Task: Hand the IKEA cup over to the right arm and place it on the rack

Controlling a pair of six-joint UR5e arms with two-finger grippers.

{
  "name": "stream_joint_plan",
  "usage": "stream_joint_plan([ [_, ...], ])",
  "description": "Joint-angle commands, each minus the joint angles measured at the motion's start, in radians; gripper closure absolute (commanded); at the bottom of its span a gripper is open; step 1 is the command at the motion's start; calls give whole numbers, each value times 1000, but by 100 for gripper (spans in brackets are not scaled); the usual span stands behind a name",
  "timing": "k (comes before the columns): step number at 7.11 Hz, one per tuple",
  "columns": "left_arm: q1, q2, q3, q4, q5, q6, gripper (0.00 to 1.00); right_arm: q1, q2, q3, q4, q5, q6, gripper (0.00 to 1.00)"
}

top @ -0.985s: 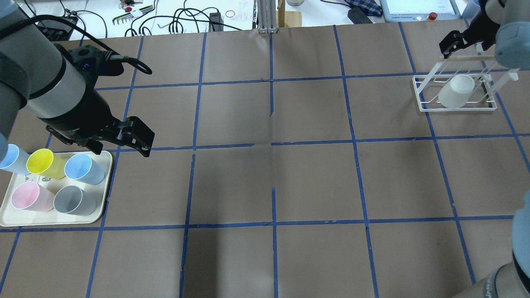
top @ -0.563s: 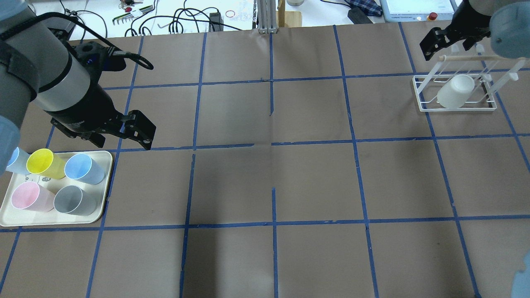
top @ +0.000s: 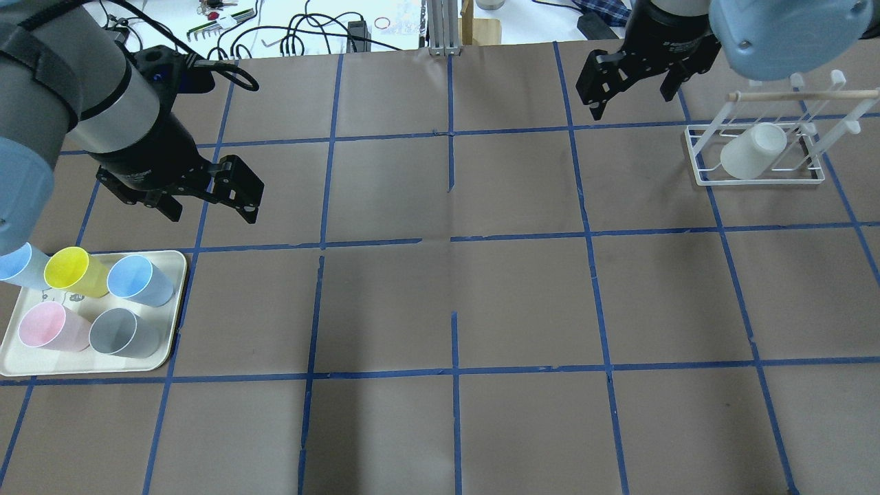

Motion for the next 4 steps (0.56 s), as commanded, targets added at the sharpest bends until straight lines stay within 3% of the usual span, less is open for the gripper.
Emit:
stream_joint_plan([
  [1,0,-18,7,6,6,0,0,52,-64,4,132,72,74,0],
  [4,0,-44,37,-3,-8,-3,0,46,-117,16,136,91,75,0],
])
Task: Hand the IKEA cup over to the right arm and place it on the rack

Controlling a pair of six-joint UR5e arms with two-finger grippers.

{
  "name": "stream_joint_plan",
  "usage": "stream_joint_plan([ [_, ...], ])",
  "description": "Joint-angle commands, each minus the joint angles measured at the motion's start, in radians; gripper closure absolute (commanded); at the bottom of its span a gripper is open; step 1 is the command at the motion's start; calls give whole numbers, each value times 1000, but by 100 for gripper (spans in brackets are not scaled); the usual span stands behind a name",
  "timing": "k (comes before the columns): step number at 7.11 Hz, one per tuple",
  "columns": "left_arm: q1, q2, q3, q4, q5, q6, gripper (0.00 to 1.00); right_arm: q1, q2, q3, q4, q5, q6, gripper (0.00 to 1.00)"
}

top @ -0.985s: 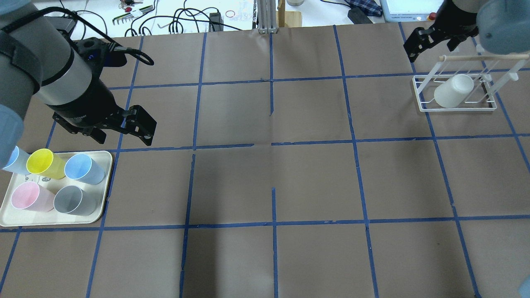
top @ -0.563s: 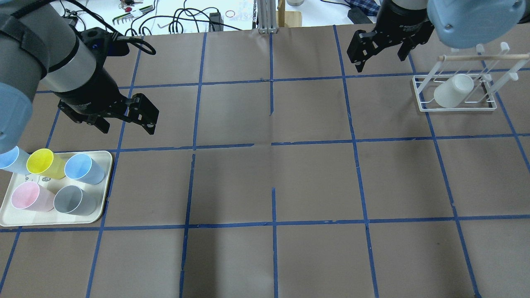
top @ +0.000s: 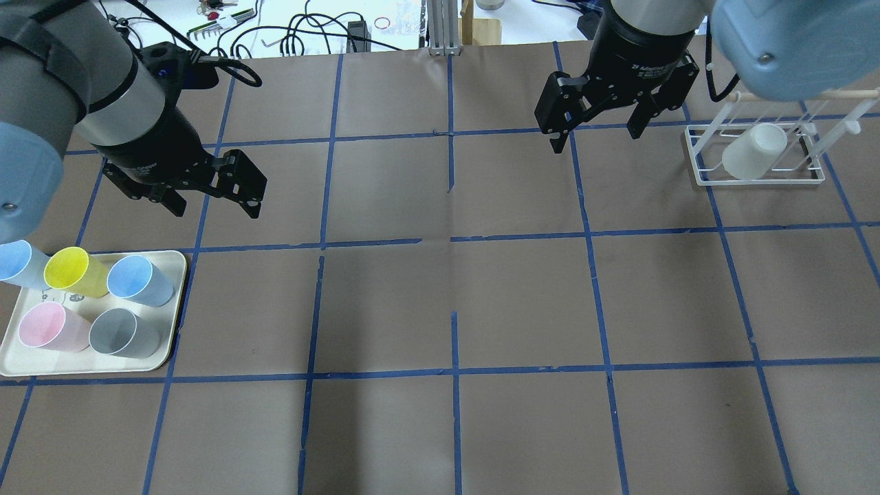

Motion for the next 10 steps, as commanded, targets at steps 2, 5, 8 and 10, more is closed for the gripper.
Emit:
stream_joint_plan([
  [2,-5,-35,45,-11,-29,-4,0,-10,-47,21,2,-28,2,0],
  [5,-6,-32,42,-21,-20,-3,0,-83,-67,19,-4,-53,7,0],
  [8,-9,-29,43,-21,-20,-3,0,-81,-75,27,2,-50,131,0],
  [10,-9,-25,45,-28,-20,-3,0,-81,-74,27,6,-54,206,0],
])
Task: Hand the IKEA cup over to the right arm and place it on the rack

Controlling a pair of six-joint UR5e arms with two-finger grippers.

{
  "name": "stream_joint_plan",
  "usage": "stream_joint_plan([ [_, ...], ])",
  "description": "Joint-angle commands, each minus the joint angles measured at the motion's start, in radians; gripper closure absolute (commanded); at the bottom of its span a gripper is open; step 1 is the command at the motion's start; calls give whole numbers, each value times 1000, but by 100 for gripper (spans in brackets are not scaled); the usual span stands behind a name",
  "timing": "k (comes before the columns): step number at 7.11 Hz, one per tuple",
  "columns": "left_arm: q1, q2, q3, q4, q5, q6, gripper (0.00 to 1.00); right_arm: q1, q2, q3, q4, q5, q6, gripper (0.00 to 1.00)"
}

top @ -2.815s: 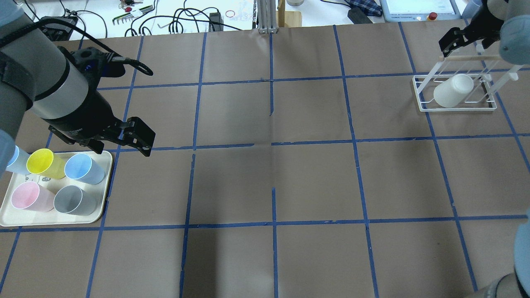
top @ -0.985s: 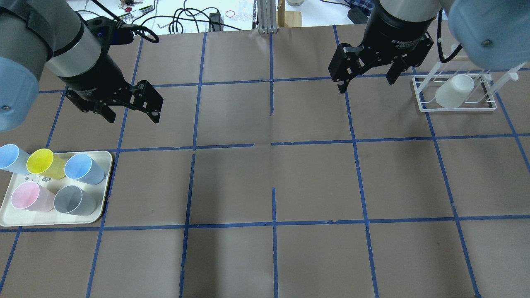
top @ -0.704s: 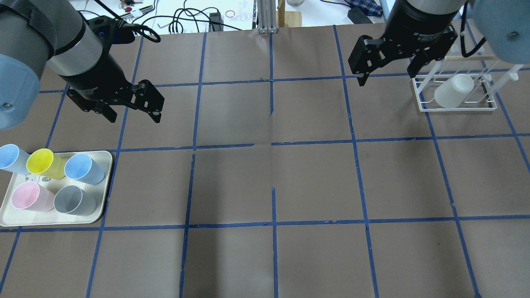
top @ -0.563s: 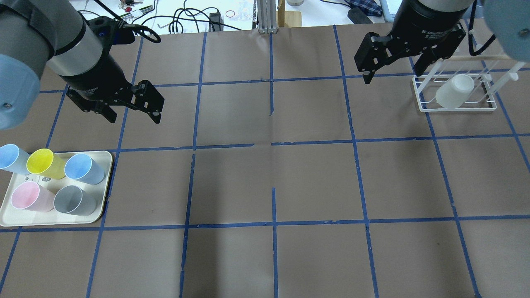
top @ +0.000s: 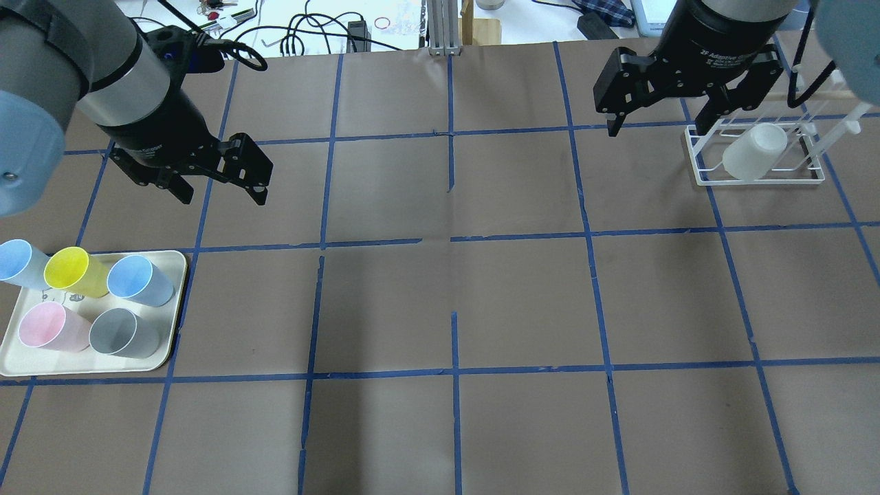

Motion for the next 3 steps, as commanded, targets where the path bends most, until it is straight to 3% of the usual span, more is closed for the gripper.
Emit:
stream_joint_plan([
  [1,0,5,1,-7,-1,0,0,0,0,1,-4,3,26,0],
  [3,-2,11,3,-15,-1,0,0,0,2,1,-6,6,26,0],
])
